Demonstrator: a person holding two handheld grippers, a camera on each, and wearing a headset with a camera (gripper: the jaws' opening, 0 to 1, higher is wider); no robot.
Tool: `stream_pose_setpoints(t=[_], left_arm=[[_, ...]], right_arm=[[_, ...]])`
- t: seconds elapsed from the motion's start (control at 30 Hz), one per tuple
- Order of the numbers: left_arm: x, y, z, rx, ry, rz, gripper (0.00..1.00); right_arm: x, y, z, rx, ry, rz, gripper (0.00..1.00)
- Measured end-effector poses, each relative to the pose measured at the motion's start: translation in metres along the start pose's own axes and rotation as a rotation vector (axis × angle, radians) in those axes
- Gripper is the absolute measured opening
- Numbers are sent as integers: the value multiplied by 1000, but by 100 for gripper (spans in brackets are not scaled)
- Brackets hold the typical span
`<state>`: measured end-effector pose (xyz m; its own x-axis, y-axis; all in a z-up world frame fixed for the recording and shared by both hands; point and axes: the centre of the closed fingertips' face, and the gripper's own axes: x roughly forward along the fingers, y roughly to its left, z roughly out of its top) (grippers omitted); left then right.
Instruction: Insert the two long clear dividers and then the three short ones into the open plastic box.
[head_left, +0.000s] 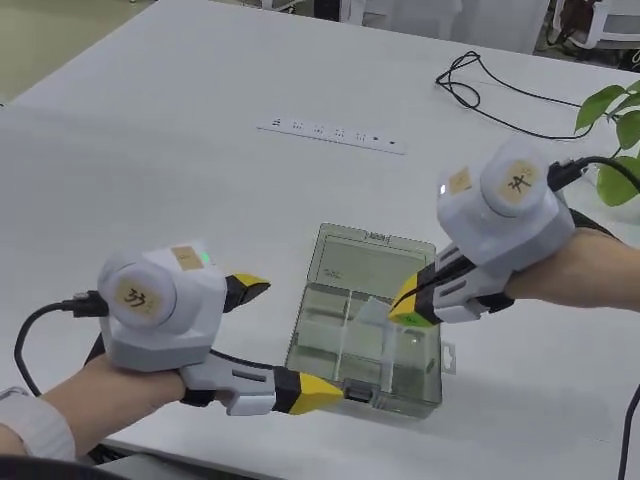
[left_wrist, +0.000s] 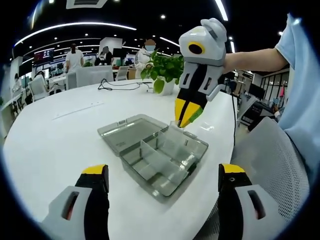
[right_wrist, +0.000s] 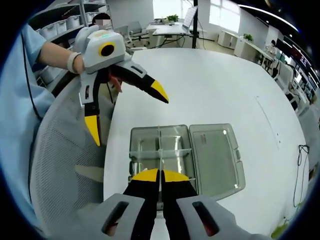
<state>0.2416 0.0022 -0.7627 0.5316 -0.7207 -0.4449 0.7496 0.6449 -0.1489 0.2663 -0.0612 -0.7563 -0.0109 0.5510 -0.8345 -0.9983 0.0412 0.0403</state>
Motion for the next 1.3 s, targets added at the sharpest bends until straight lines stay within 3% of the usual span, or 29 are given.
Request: stream_pose_setpoints(t=[0.33, 1.0, 1.3], left_arm=[[-1, 1, -3, -6, 6, 2, 92], [2, -2, -3, -10, 9, -8, 90], [2, -1, -2, -15, 7, -8, 90]], right_arm=[[6, 1, -3, -4, 9, 9, 2], [8, -1, 0, -80, -34, 21, 2], [14, 0, 0, -84, -13, 19, 2]])
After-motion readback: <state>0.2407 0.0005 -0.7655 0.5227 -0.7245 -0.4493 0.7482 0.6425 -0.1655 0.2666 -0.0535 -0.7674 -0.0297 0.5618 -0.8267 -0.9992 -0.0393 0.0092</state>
